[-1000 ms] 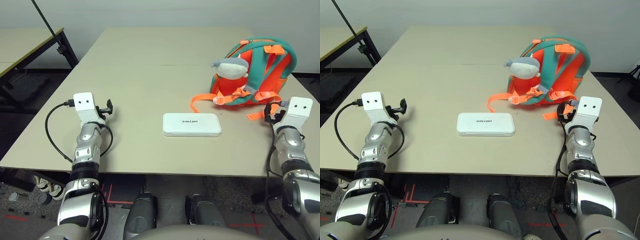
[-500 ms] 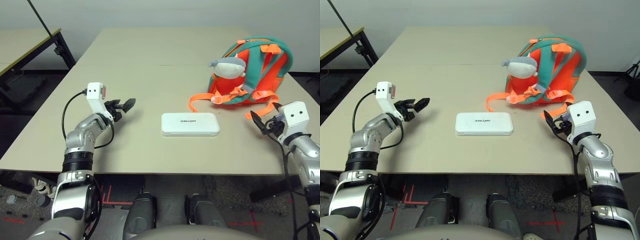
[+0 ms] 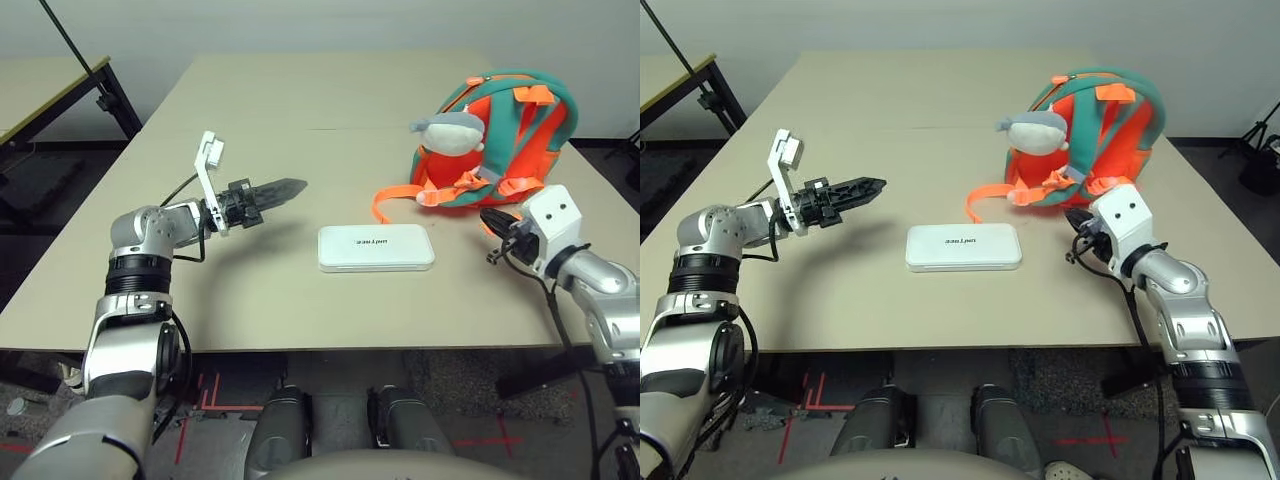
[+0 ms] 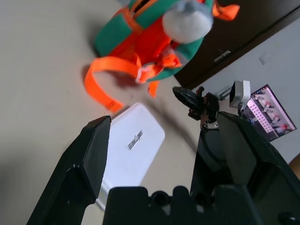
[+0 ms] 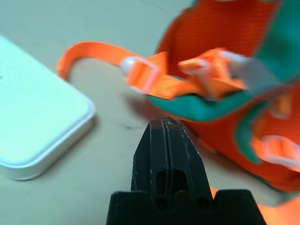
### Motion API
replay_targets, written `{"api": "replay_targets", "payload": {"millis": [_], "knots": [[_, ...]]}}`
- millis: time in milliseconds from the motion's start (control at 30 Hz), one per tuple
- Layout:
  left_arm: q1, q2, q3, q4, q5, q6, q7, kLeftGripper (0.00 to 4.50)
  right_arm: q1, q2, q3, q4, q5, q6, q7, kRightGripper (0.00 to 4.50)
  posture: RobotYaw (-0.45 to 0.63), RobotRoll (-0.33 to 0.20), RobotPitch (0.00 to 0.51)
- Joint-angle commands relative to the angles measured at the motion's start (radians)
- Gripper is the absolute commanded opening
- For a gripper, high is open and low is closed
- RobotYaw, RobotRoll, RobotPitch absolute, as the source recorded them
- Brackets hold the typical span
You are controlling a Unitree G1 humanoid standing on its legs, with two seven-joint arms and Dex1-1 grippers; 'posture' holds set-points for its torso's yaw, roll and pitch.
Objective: Put the pencil case into the backpack and zip it.
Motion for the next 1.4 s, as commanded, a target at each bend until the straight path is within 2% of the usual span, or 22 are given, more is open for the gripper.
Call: {"api": "replay_targets", "payload": {"millis": [33,233,400,600,1133,1400], "knots": [[-0.024,-0.006,-0.065,0.076,0.061,-0.012,-0.061,4.5,0.005,0.002,0.018,0.004,-0.025,0.002,-0.004,0.04,0.07,0.0,0.025],[-0.094,-0.024,-0.132,0.239,0.134,0.008,-0.134,4.5,0.02,-0.004,0.005,-0.01,-0.034,0.006,-0.004,0.04,0.07,0.0,0.026],[-0.11,-0.04,-0.162,0.327,0.216,-0.068,-0.154,4.5,0.017,-0.013,-0.006,-0.011,-0.042,0.006,-0.009,0.04,0.06,0.0,0.023],[-0.144,-0.056,-0.178,0.407,0.282,-0.091,-0.191,4.5,0.013,-0.035,-0.002,-0.002,-0.052,0.001,0.001,0.04,0.06,0.0,0.024],[-0.165,-0.104,-0.155,0.495,0.372,-0.119,-0.194,4.5,-0.004,-0.073,0.07,0.081,-0.132,-0.042,0.059,0.04,0.03,0.0,0.037],[-0.16,-0.121,-0.142,0.515,0.401,-0.165,-0.177,4.5,-0.075,-0.036,0.141,0.186,-0.197,-0.093,0.05,0.04,0.02,0.0,0.035]]}}
